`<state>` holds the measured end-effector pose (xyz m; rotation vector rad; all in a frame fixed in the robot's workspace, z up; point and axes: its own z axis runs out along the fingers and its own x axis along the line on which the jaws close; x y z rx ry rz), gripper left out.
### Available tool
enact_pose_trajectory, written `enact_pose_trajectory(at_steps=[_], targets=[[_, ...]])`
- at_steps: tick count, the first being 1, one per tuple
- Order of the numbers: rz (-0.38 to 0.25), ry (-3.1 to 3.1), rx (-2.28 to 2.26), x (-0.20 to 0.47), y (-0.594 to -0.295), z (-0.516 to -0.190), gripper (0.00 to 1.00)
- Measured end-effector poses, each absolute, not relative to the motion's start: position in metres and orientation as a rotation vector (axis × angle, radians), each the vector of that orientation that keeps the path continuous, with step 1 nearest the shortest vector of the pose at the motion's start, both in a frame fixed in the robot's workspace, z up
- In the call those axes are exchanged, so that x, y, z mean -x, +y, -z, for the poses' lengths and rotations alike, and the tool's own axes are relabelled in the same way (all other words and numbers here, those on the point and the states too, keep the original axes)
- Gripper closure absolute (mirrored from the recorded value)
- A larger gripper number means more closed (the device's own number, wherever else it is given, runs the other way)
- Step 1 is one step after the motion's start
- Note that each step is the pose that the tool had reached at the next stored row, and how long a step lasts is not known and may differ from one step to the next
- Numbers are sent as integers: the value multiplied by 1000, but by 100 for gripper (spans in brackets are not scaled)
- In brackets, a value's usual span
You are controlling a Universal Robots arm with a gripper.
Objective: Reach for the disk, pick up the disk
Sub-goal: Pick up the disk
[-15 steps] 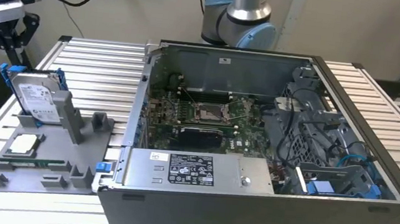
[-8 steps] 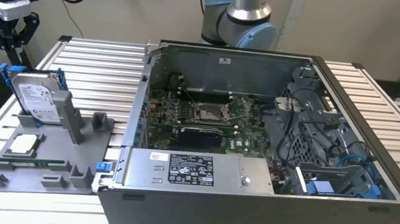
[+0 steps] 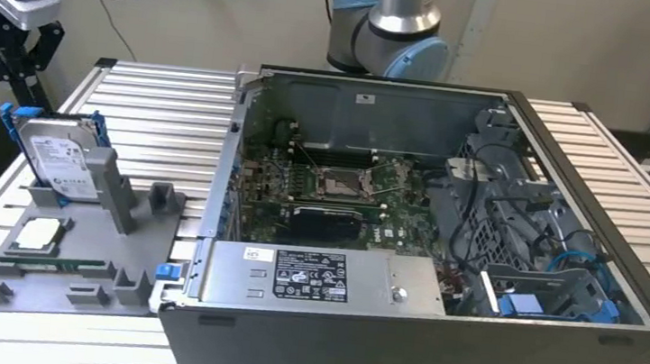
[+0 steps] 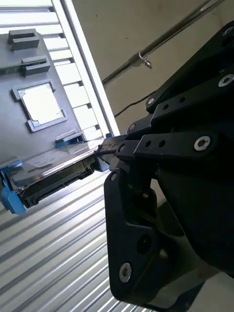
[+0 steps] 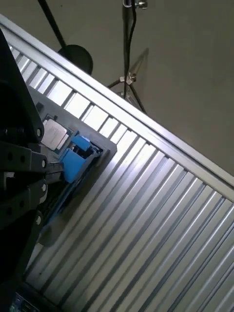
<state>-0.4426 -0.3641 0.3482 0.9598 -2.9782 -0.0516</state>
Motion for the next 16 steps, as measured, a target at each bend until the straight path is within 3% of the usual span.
enact_pose_trajectory(at_steps=[16], targets=[[42, -2816, -1351, 443, -364, -348, 100]])
